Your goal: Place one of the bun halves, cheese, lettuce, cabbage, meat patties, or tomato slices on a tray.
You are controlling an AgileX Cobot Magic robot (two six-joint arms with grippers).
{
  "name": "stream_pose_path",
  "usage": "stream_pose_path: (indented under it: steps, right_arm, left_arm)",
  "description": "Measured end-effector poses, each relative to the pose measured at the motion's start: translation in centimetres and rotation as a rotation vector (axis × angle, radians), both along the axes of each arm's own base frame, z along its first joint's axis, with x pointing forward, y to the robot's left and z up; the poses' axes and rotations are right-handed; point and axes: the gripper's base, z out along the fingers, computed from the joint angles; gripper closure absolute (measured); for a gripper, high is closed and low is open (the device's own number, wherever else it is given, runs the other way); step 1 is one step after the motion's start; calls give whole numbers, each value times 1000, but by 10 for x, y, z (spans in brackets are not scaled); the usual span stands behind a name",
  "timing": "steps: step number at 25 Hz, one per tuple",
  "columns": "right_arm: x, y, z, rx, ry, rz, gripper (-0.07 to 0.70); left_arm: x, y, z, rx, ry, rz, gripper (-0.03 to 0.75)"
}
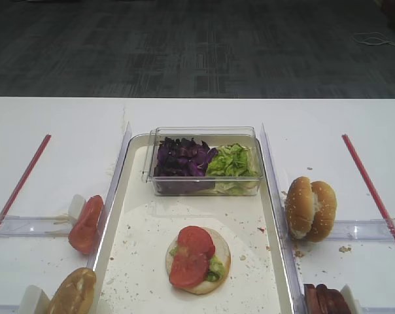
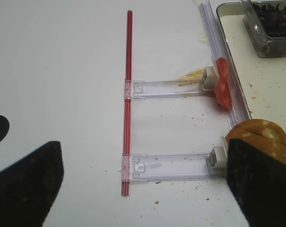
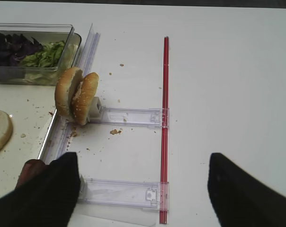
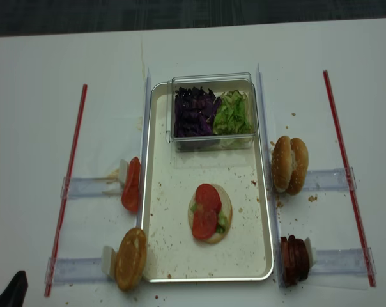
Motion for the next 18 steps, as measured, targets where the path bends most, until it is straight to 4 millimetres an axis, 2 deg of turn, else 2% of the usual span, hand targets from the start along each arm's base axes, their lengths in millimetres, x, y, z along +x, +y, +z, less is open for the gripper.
stream_pose_path:
  steps: [18]
  right_arm:
    - [0,0,0,0,0,0,41]
  left_arm:
    - [0,0,0,0,0,0,43]
